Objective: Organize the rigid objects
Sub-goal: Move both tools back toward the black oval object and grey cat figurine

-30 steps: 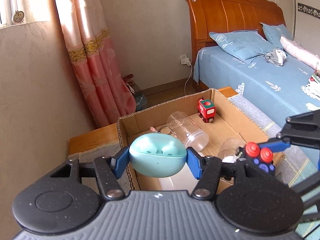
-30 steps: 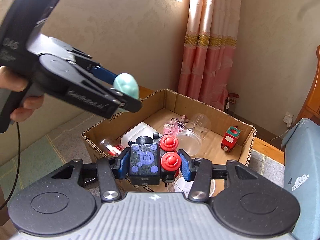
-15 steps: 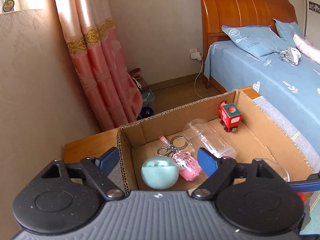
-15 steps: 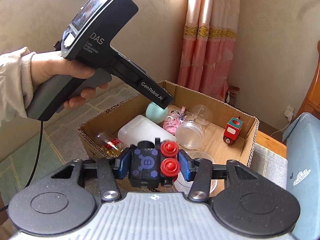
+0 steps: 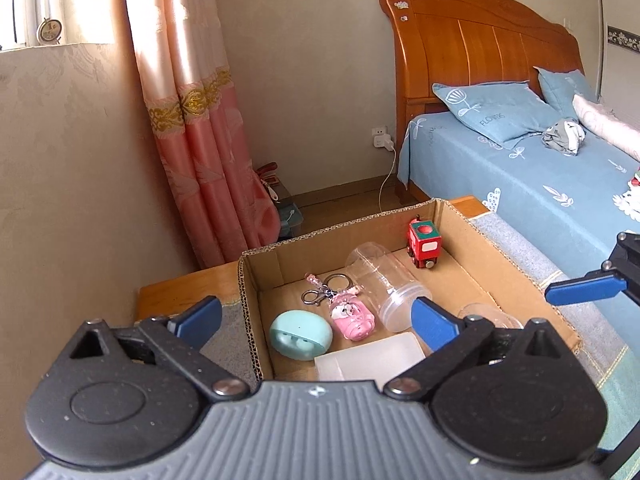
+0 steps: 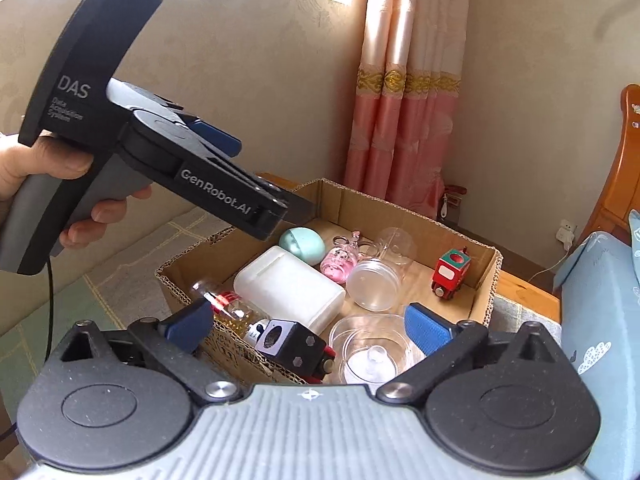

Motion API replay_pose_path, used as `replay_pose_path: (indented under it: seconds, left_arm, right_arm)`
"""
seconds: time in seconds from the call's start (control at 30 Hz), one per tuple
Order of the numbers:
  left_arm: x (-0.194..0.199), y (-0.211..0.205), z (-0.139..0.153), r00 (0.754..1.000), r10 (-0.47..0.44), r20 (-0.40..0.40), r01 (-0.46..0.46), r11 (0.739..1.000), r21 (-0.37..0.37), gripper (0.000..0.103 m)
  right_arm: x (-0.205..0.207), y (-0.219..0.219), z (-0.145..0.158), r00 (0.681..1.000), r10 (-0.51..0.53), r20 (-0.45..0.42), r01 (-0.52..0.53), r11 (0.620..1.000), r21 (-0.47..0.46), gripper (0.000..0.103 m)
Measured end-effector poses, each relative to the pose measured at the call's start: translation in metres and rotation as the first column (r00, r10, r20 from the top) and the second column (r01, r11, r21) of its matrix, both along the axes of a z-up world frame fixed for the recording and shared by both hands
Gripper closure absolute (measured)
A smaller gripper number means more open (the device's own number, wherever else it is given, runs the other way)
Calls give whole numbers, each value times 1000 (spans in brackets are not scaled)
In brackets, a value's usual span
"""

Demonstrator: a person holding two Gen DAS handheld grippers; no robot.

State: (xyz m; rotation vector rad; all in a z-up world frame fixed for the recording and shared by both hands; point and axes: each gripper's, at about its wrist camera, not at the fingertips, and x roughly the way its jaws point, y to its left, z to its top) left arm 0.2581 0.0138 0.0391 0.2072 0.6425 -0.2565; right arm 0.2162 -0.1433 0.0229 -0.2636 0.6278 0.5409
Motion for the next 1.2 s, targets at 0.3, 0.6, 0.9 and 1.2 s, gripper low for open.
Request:
replay_pose_path:
  seconds: [0.3,0.6,0.9,1.2]
  left_arm:
    - [-42,5,0,1000,21,-22,-22,999,-24,2]
    - [-90,11,-11,997,71,-41,-72,997,-22,2]
    - [-117,17,-62,988,82,-131,-90,994,-56,2]
    - [-120,27,-110,964,123,-238,-125,992,4,2]
  right_arm:
    - [-23,-3,-5,996,-86,-31,86,996,-16,0]
    - [-45,-16,-22,965,-240,-106,241,971,-6,0]
    - [-69,-38,-52,928,-348,-138,358,932,58,0]
    - [-65,-41,-65,905,-393,-165,408,910,74,0]
